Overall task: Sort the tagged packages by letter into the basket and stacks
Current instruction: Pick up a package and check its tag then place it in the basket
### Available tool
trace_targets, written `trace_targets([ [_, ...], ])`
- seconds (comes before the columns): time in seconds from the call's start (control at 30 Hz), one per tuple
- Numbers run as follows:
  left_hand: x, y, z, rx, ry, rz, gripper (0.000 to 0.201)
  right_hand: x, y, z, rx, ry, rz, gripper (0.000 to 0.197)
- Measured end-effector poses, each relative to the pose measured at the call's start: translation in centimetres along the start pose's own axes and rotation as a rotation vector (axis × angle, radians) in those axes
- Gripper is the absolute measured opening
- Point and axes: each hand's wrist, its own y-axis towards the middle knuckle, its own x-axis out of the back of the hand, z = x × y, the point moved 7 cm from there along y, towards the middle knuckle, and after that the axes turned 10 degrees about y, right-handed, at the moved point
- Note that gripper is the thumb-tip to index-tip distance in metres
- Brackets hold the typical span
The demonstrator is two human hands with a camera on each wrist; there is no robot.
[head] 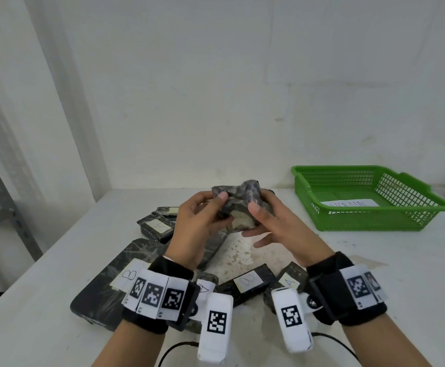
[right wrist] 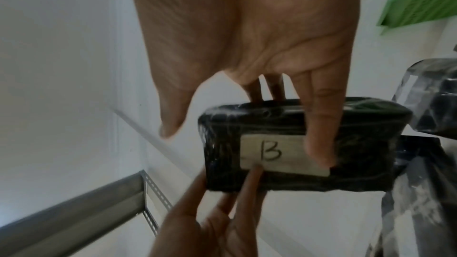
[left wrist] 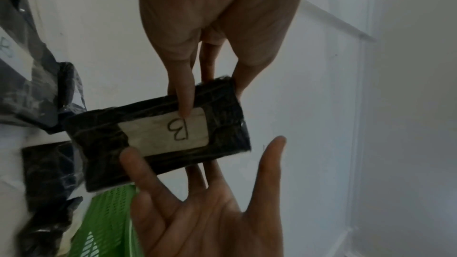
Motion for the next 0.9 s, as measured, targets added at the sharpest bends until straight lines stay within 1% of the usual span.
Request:
trace_targets([
  [0.07,0.2,0.2,-0.5,0.041,-0.084,-0.020,0.021,1.1,-0.4,0.4,-0.010,-0.061,0.016,0.084],
  [0.13,0.5,0.5,-0.7,0.105,-0.190,-0.051,0.024,2.8,-0.6,0.7,0.005,-0.112,-0.043,0.083],
  [0.17,0.4,0.5,-0.7,0.143,-0.230,-0.062,0.023,3.7,-0.5,0.8,0.021,-0.135,-0.082,0.080],
  [0.27,0.0,0.7,-0.5,0.206,-0.278,-0.082,0.025,6.0,-0.3,1.1,0.074,-0.175,-0.209,0.062],
  [0.33,-0.2,0.7,-0.3,0.225,-0.306,-0.095,0.027,6.9,-0.1,1.1,0.102,-0.189,-0.228,0.054],
  [0.37,-0.3,0.7,-0.1,0.234,-0.318,-0.094,0.029,7.1,-0.1,1.0,0.112,-0.175,-0.215,0.051],
  [0.43,-0.6,0.6,0.3,0.258,-0.345,-0.081,0.029,7.5,0.1,0.7,0.112,-0.067,-0.209,0.047],
  [0.5,-1.0,0.5,0.9,0.294,-0.375,-0.067,0.029,8.1,0.2,0.1,0.084,0.064,-0.250,0.041],
  [0.6,-2.1,0.4,1.9,0.350,-0.388,-0.056,0.030,9.1,0.1,-0.5,0.053,0.145,-0.286,0.036],
  [0.7,-3.9,0.5,2.9,0.413,-0.371,-0.001,0.035,10.3,-0.8,0.0,0.086,0.167,-0.331,0.038],
  [0.77,-5.8,0.6,3.4,0.456,-0.335,0.075,0.039,11.7,-1.7,1.0,0.128,0.149,-0.377,0.036],
  [0.9,-9.8,1.2,4.4,0.529,-0.191,0.192,0.051,16.2,-2.9,3.0,0.141,0.163,-0.472,0.034],
])
